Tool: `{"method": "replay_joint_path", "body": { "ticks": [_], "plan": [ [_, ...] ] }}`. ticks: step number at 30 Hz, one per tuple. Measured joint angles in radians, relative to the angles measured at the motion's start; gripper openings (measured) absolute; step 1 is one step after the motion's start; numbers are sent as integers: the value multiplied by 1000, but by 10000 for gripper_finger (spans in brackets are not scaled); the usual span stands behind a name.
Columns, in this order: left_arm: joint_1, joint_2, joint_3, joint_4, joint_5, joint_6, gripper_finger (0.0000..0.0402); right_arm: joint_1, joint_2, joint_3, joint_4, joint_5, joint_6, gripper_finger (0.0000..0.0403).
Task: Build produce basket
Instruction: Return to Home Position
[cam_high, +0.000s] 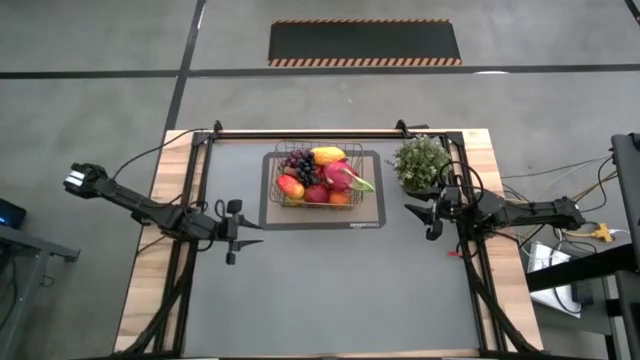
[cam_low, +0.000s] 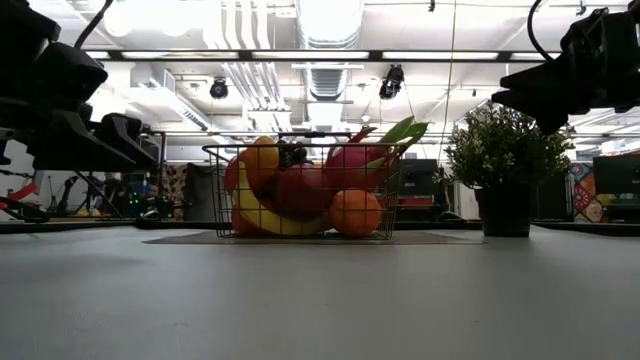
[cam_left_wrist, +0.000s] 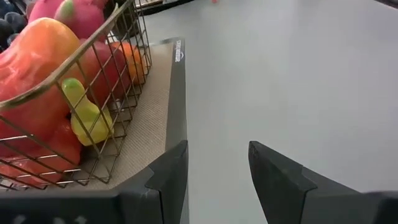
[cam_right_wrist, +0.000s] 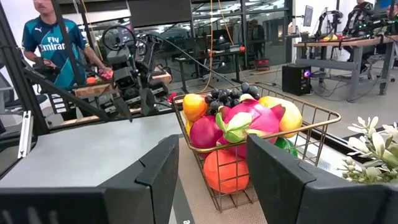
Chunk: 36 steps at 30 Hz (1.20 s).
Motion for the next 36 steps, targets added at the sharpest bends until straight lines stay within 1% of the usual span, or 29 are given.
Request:
{"method": "replay_joint_path", "body": {
  "ticks": [16,36],
  "plan": [
    [0,97,0,1,0,0,152,0,0,0,0,0,0,173],
    [0,257,0,1,0,0,152,0,0,0,0,0,0,173]
  ]
}}
